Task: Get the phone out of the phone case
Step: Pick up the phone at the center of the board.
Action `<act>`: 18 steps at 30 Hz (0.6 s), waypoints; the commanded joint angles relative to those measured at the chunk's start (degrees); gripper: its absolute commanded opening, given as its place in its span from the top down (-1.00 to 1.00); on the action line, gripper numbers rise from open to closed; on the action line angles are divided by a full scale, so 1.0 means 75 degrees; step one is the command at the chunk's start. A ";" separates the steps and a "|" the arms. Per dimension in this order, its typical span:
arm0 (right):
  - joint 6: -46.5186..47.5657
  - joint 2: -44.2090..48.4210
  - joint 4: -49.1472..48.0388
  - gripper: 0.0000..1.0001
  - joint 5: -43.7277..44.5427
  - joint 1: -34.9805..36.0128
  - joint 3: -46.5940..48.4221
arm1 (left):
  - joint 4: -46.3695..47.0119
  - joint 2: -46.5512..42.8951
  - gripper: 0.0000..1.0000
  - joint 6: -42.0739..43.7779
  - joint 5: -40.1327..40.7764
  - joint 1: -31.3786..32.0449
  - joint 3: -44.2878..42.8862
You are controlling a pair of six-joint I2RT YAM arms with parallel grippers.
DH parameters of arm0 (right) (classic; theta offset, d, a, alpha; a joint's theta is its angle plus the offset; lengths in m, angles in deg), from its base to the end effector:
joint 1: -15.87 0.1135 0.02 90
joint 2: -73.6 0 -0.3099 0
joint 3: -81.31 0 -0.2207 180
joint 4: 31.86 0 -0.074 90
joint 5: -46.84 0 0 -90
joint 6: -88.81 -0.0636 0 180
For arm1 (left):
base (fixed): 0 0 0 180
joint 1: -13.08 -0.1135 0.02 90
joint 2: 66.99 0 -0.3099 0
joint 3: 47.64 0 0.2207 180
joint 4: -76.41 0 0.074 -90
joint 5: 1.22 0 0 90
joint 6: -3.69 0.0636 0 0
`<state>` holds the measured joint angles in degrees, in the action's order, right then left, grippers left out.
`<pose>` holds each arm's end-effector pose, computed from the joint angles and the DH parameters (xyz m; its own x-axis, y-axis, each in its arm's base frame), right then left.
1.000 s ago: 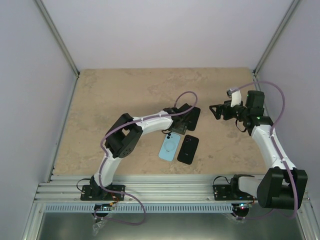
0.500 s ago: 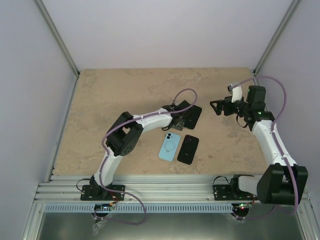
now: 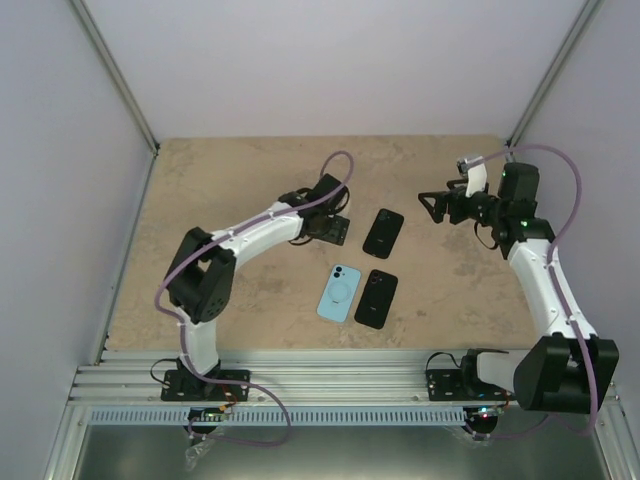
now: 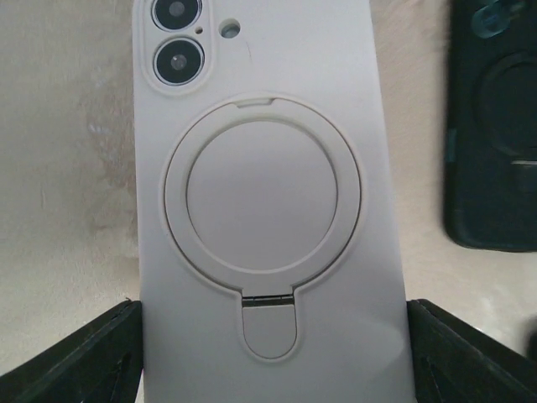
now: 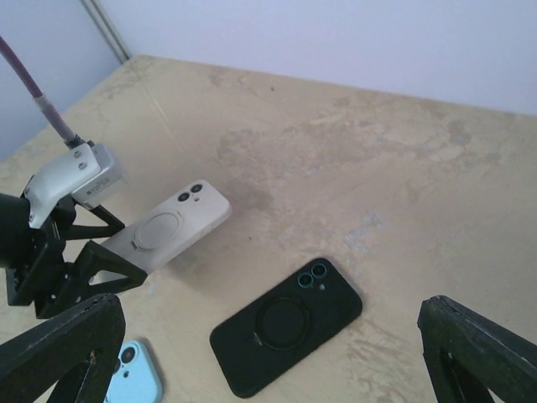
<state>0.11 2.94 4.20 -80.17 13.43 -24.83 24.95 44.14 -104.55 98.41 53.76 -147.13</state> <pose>0.2440 0.0279 0.3505 -0.5313 0.0045 -0.8472 -0.4834 0.8196 0.3075 0.3177 -0.2590 0.2361 -0.8255 0.3026 -0.4764 0.3442 0.9389 0.0001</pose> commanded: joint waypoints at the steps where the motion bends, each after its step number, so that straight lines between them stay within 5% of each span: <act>1: 0.0026 0.0664 -0.0801 -0.95 -0.0653 0.0067 -0.0103 | 0.0482 -0.0965 -0.03 0.0593 -0.1118 -0.0241 0.0153; 11: 0.0735 0.0763 -0.0659 -0.95 -0.1175 0.0291 0.0352 | 0.0625 -0.2562 -0.01 0.1398 -0.3613 -0.0836 0.0560; 18: 0.2908 0.0551 0.0553 -0.95 -0.1060 0.0543 0.1271 | 0.0664 -0.3536 -0.03 0.2063 -0.5416 -0.1212 0.0956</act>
<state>10.77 6.83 3.46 -87.15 15.99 -19.30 26.64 21.85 -92.74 69.08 45.96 -140.40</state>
